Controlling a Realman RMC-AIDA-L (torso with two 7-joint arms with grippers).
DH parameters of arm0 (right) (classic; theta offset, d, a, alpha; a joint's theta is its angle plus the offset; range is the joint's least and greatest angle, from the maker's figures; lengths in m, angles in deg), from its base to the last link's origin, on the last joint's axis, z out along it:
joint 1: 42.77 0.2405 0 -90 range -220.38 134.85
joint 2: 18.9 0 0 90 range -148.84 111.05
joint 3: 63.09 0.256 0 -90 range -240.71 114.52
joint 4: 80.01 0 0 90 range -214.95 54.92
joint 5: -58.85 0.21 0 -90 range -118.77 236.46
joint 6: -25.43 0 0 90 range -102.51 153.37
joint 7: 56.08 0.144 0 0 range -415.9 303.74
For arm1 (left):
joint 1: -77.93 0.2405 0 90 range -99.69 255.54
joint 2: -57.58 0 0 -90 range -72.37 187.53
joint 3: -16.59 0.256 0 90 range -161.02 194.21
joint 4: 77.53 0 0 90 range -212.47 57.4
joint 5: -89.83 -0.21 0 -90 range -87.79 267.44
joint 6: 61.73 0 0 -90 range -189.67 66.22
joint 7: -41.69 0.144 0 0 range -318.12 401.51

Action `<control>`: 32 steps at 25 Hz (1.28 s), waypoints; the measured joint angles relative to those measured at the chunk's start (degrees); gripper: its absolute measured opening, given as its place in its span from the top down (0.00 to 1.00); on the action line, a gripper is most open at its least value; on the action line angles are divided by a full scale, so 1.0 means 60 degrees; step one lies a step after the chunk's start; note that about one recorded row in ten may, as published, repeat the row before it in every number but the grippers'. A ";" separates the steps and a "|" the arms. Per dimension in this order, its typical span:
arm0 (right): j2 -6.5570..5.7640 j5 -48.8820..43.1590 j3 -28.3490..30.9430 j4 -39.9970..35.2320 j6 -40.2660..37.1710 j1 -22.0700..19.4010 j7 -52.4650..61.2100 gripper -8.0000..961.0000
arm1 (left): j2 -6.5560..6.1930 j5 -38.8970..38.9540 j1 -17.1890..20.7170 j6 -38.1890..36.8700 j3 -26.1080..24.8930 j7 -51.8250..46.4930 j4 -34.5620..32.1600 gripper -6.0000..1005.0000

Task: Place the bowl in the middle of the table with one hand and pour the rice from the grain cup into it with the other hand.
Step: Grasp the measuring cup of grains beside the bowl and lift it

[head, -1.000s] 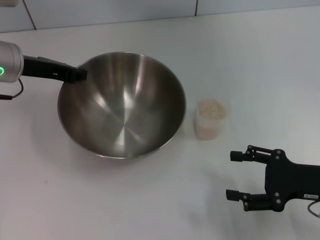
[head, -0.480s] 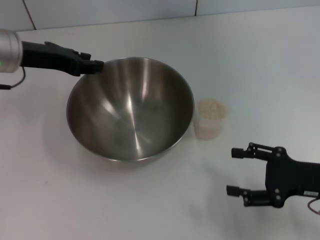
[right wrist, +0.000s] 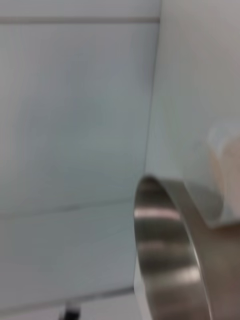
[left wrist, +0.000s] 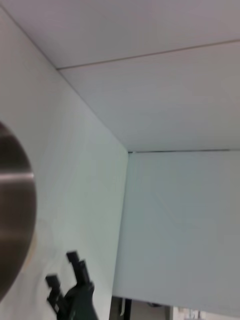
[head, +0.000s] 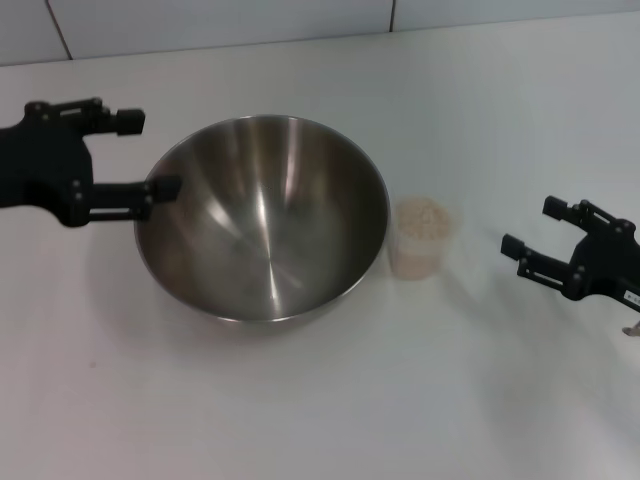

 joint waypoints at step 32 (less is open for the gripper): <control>-0.0022 0.0109 -0.0055 0.1063 0.1817 0.1519 -0.0439 0.19 | 0.0101 -0.0975 0.0145 -0.0122 -0.0045 -0.0086 0.0100 0.18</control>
